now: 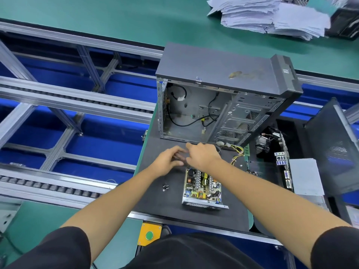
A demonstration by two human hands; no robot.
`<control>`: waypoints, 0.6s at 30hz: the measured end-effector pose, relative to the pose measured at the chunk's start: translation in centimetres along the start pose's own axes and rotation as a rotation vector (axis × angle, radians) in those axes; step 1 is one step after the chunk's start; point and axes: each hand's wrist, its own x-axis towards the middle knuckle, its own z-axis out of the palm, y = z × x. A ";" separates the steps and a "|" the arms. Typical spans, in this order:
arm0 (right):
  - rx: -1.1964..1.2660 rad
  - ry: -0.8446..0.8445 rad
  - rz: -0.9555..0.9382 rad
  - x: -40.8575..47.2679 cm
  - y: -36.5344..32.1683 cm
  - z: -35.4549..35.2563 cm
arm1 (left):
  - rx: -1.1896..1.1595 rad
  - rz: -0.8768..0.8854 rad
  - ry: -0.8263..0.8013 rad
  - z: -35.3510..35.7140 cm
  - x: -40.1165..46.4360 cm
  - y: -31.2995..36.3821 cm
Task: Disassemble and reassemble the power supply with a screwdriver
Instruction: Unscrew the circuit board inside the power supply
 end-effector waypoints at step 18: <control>0.298 0.230 0.269 -3.9 0.4 1.7 | 0.213 -0.224 0.049 1.2 -8.1 -5.7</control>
